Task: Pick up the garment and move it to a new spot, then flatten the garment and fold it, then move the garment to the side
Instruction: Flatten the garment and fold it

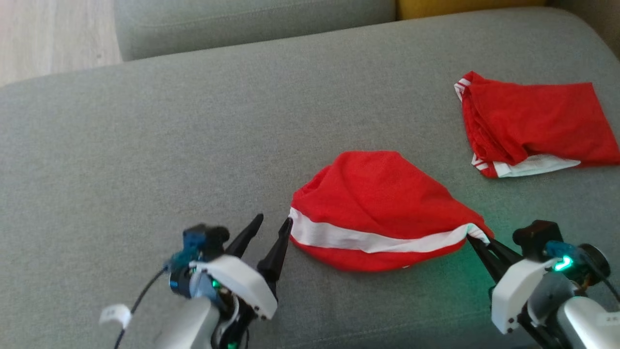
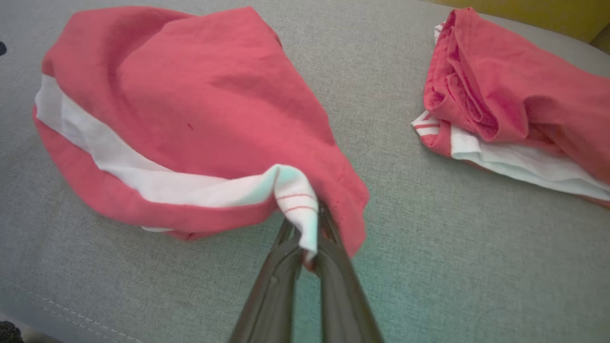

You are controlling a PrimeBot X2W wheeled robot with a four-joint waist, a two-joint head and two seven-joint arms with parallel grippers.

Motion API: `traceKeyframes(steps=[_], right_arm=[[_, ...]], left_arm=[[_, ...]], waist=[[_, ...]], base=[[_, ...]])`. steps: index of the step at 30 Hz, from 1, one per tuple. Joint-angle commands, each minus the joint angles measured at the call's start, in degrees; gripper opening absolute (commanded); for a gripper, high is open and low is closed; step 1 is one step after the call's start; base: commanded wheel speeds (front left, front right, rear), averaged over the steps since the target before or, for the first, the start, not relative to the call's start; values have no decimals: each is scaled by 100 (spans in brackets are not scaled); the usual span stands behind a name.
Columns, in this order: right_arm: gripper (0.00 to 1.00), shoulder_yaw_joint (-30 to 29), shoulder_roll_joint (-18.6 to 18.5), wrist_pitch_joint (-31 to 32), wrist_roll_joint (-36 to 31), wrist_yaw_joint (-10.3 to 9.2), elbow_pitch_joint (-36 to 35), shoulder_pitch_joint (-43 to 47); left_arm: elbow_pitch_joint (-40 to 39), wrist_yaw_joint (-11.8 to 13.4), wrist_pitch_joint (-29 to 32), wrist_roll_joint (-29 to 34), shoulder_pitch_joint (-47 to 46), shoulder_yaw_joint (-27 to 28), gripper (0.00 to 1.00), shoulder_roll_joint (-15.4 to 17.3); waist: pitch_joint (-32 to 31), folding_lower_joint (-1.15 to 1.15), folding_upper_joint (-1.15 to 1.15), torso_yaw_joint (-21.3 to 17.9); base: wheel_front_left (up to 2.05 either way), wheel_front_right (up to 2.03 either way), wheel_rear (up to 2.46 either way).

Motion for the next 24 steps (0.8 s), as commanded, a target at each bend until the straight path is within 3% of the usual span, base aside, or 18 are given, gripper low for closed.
traceKeyframes(steps=[1,10,24], right_arm=[[0,-15,-55,-97,-61,-4,-139,-100],[0,-145,237,-286,-317,-4,113,-336],[0,-56,344,-369,-305,-4,280,-561]], left_arm=[[-110,-25,20,-23,-369,118,100,118],[203,-38,526,-511,-1020,-754,100,501],[585,-39,618,-866,-1455,-1489,100,767]], waist=[[58,0,0,-32],[237,0,0,-170],[304,0,0,-303]], base=[[0,0,0],[0,0,0],[0,0,0]])
